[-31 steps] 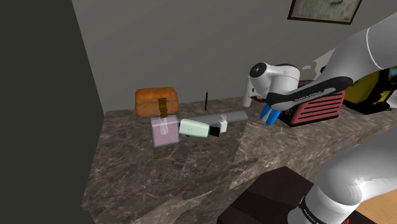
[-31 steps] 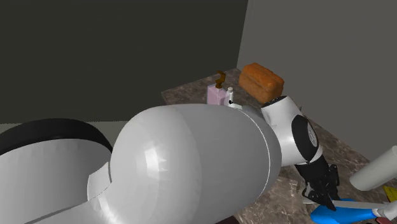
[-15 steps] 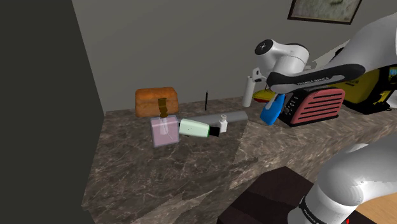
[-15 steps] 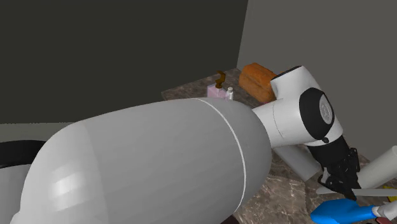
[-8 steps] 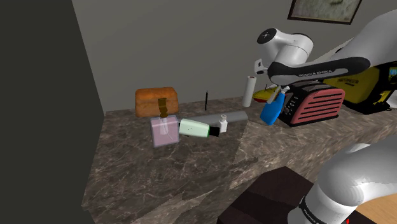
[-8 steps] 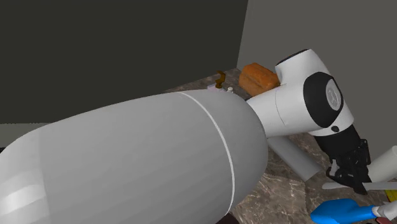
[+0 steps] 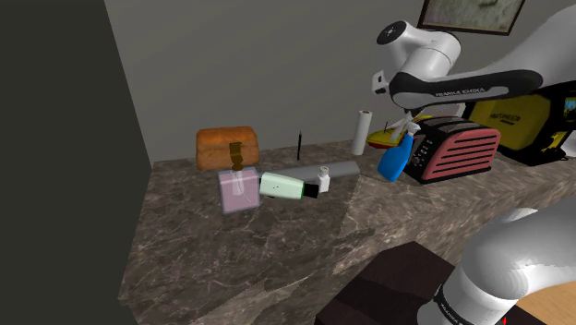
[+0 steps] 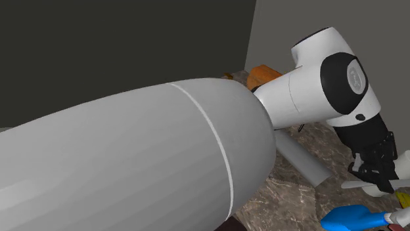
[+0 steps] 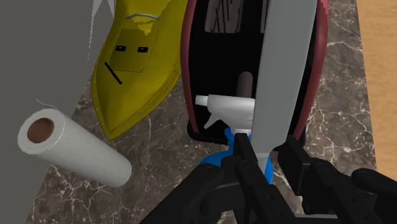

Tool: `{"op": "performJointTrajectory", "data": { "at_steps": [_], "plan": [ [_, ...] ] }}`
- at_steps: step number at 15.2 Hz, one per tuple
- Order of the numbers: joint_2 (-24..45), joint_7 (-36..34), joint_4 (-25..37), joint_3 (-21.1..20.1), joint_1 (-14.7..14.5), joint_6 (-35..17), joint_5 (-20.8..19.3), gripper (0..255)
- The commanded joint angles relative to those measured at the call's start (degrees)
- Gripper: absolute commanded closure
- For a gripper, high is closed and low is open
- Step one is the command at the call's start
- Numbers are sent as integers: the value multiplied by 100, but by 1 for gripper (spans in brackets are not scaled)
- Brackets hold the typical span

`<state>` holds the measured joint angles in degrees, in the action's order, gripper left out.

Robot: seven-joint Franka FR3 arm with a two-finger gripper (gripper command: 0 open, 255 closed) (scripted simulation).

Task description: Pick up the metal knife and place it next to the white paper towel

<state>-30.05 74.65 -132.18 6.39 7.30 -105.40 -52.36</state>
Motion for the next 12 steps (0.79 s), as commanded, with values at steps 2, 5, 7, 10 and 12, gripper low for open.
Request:
{"op": "performJointTrajectory", "data": {
  "at_steps": [2, 5, 7, 10, 12],
  "plan": [
    [-22, 160, 196, -24, -9, 157, 56, 255],
    [-13, 307, 408, -48, -18, 304, 106, 255],
    [-2, 404, 554, -63, -22, 401, 137, 255],
    [23, 548, 781, -87, -28, 547, 180, 255],
    [45, 644, 938, -102, -31, 644, 206, 255]
  ]
}}
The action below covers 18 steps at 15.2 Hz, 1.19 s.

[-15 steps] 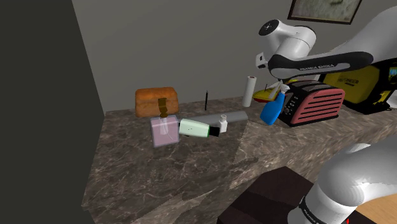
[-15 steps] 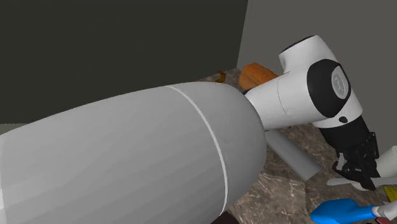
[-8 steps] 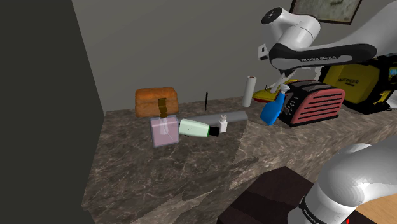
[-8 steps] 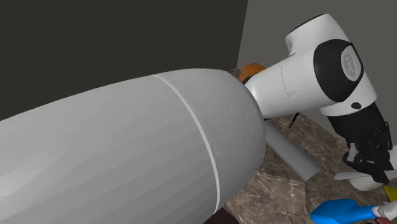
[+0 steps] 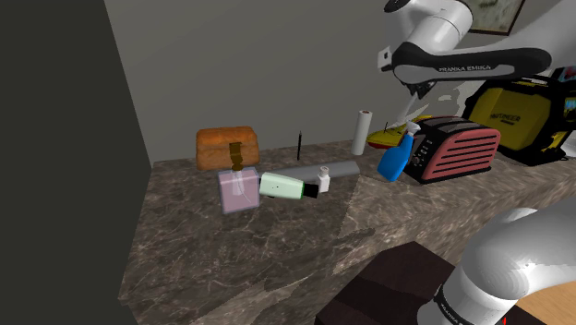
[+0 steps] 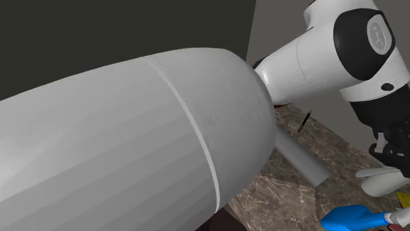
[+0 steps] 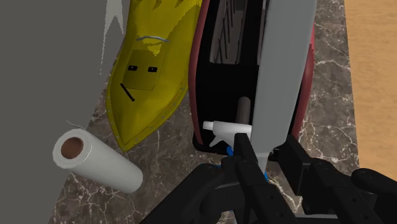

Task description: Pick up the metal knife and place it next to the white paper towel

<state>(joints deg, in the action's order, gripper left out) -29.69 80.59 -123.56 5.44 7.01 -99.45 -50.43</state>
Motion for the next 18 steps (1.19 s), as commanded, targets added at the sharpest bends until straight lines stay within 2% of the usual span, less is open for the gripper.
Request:
{"op": "performJointTrajectory", "data": {
  "at_steps": [1, 8, 18],
  "plan": [
    [22, 97, 156, -14, -2, 97, 25, 255],
    [129, 400, 692, -63, -6, 406, 94, 255],
    [2316, 108, 2870, -392, -159, 722, 273, 255]
  ]
}}
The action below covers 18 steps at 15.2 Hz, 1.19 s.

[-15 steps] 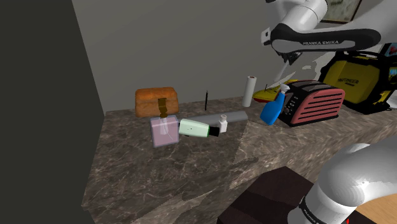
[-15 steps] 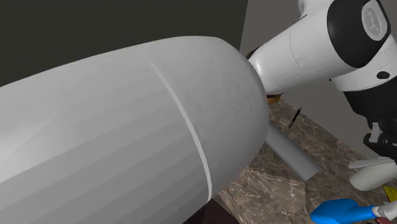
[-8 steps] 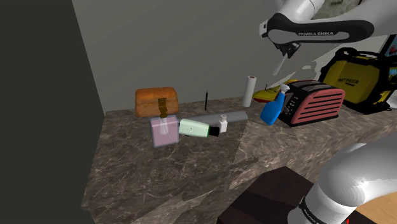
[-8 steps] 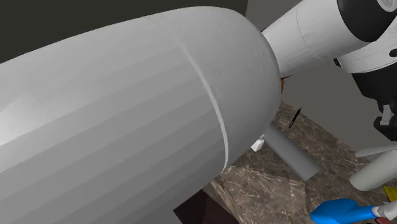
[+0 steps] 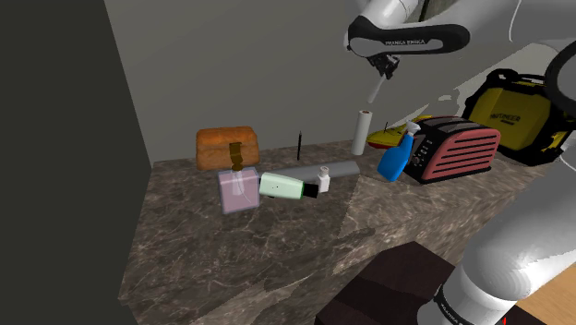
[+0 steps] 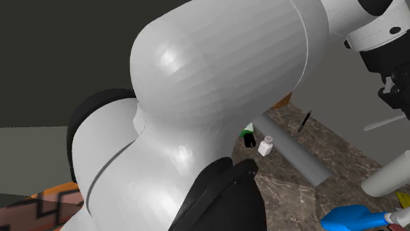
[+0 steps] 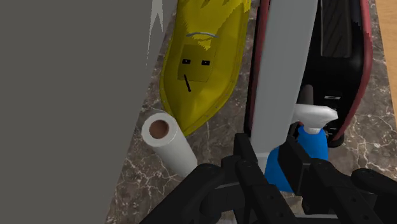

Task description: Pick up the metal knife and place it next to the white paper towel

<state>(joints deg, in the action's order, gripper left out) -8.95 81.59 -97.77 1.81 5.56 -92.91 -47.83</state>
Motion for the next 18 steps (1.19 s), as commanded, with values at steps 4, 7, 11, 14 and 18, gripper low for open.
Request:
{"op": "performJointTrajectory", "data": {
  "at_steps": [4, 7, 11, 14, 18],
  "plan": [
    [1215, 34, 1465, -131, -94, 337, 25, 255],
    [2040, 138, 2554, -179, -182, 615, 7, 255],
    [2675, 166, 3304, -193, -254, 755, -9, 255],
    [2551, -20, 2912, -199, -230, 561, 4, 255],
    [2426, -251, 2452, -202, -201, 317, 10, 255]
  ]
}}
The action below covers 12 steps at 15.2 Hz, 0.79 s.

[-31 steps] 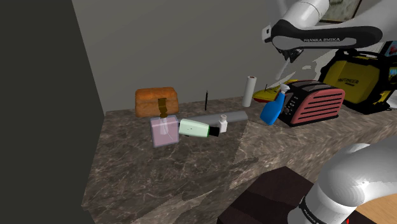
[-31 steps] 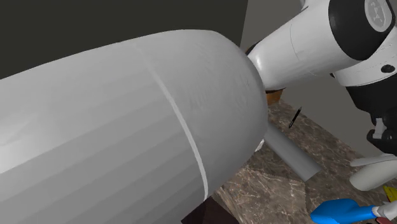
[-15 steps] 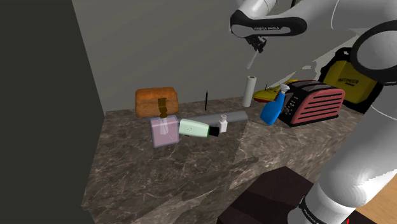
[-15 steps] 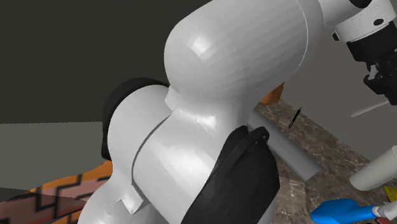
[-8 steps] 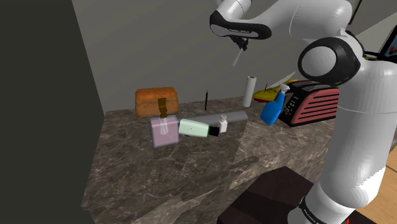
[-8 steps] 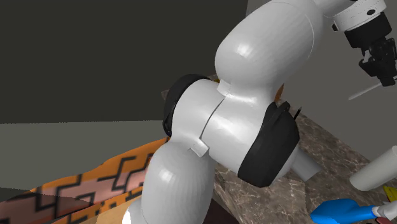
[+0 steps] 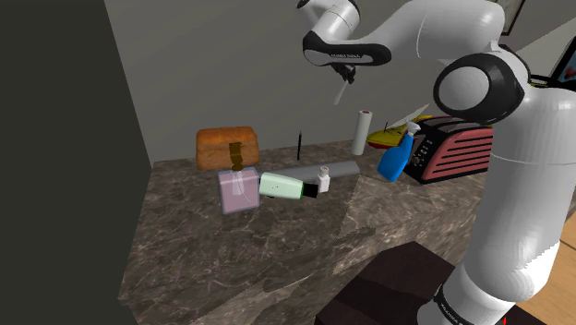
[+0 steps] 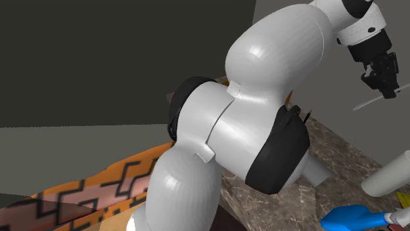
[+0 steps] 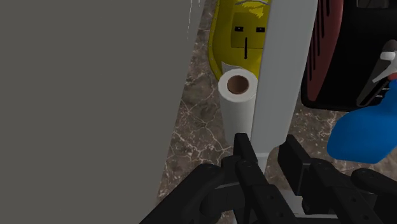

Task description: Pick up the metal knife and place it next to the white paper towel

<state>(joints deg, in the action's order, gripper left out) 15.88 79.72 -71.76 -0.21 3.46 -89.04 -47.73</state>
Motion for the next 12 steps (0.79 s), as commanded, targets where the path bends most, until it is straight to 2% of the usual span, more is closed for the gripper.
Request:
{"op": "performJointTrajectory", "data": {
  "at_steps": [1, 12],
  "plan": [
    [-82, -120, -255, -1, 16, -129, 1, 255],
    [-245, -692, -1245, 6, 73, -732, -34, 255]
  ]
}}
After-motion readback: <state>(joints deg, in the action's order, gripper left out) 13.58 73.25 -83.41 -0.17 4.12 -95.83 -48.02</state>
